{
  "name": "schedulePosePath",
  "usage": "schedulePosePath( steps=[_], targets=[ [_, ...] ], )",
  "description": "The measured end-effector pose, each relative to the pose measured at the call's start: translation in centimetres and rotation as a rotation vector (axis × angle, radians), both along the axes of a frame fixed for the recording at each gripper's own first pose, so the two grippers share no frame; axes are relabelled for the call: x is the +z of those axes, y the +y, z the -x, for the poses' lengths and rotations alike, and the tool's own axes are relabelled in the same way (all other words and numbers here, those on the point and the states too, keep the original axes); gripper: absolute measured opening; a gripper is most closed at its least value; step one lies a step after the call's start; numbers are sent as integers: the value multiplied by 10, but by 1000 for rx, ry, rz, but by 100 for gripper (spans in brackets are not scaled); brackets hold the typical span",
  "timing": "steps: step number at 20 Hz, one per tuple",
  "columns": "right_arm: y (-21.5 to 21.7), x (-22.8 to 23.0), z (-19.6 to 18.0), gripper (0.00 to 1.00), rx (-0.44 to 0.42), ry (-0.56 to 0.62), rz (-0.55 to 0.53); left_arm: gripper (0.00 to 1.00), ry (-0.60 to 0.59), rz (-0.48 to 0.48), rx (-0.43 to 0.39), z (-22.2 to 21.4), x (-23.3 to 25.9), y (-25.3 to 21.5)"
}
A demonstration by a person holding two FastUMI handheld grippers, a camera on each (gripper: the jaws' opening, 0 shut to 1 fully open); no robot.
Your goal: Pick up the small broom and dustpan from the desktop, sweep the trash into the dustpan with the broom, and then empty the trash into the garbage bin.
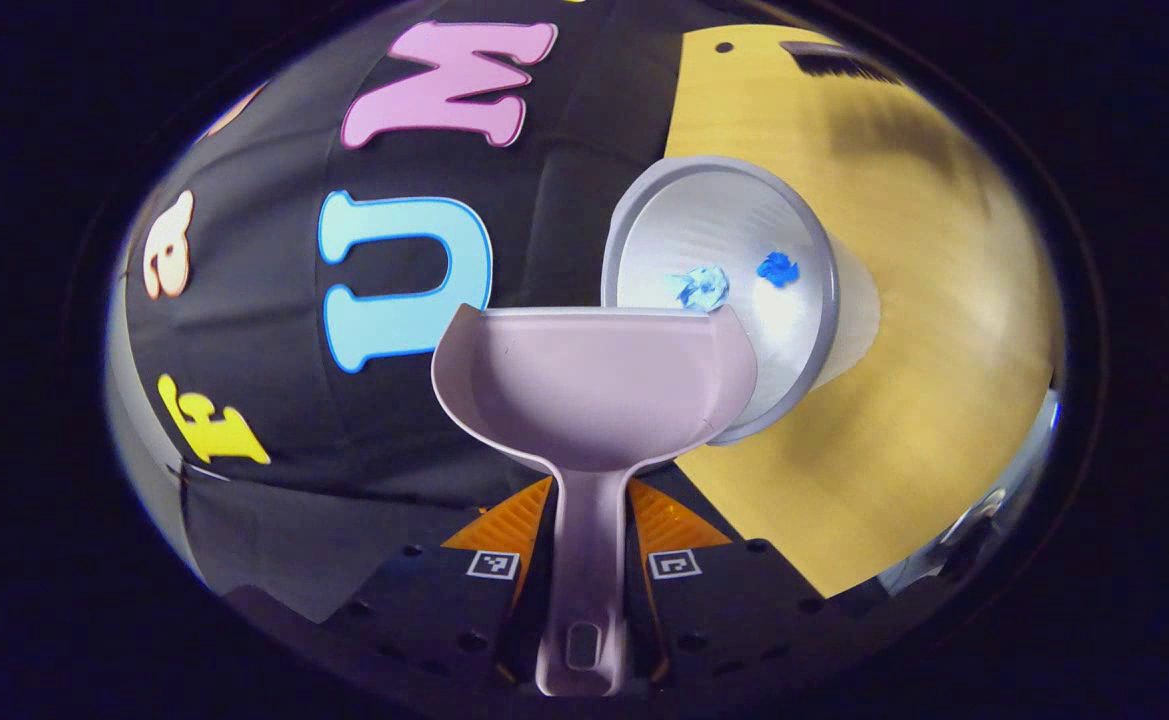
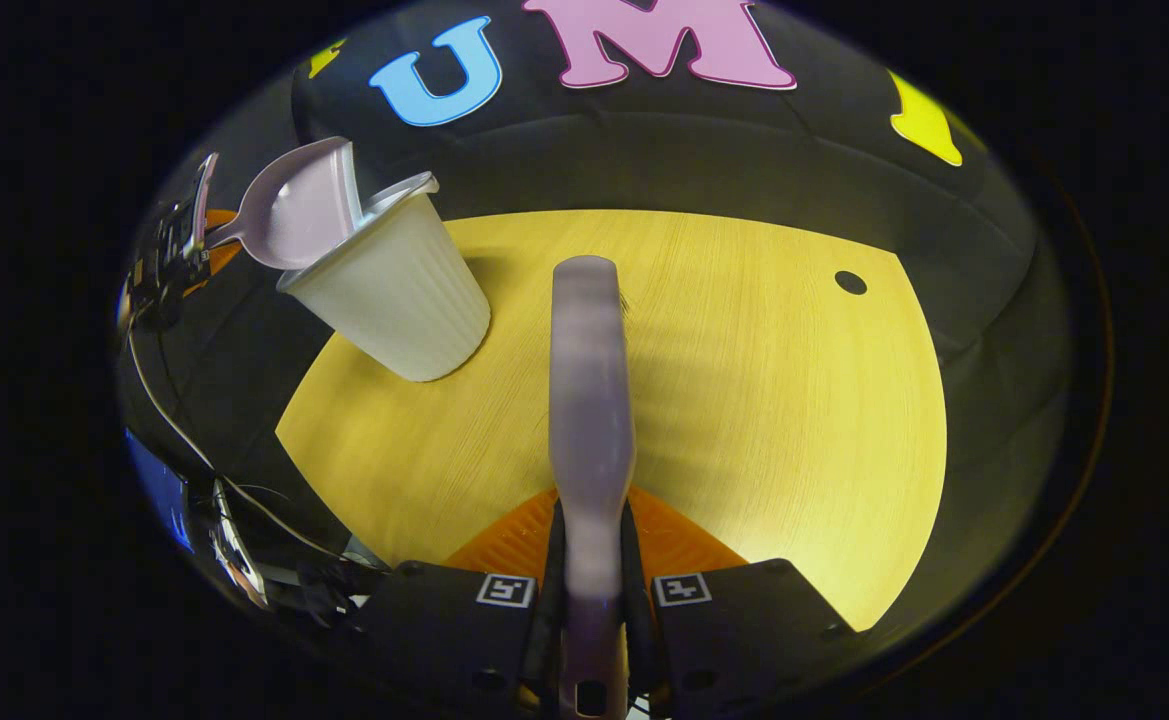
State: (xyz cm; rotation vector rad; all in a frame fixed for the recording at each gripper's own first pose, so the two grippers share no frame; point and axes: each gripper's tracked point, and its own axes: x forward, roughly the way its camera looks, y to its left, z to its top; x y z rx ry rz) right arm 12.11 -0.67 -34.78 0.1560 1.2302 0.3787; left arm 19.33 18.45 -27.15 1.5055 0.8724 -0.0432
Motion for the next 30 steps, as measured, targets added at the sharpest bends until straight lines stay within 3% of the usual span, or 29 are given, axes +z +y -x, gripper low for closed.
schedulePosePath(
  steps=[5, 9, 12, 16, 20, 26, 30],
  targets=[
    [-12, 10, -6, 29, -59, -24, 3, 31, -143, 315, 114, 8, -1, -25],
    [-35, 22, -18, 29, -134, -65, 41, 30, -252, 747, 185, 8, -3, -97],
    [-63, 24, -24, 29, -193, -86, 115, 30, -175, 1034, 182, 10, -27, -177],
    [-80, 19, -25, 29, -235, -73, 156, 30, -51, 1230, 256, 33, -80, -259],
    [-91, -19, -7, 29, -239, -10, 191, 31, 59, 1268, 315, 49, -148, -311],
    [-83, -67, 5, 29, -202, 35, 233, 30, 161, 1222, 410, 68, -267, -330],
    [-79, -105, 4, 29, -222, 108, 256, 31, 168, 1199, 491, 62, -305, -329]
  ],
)
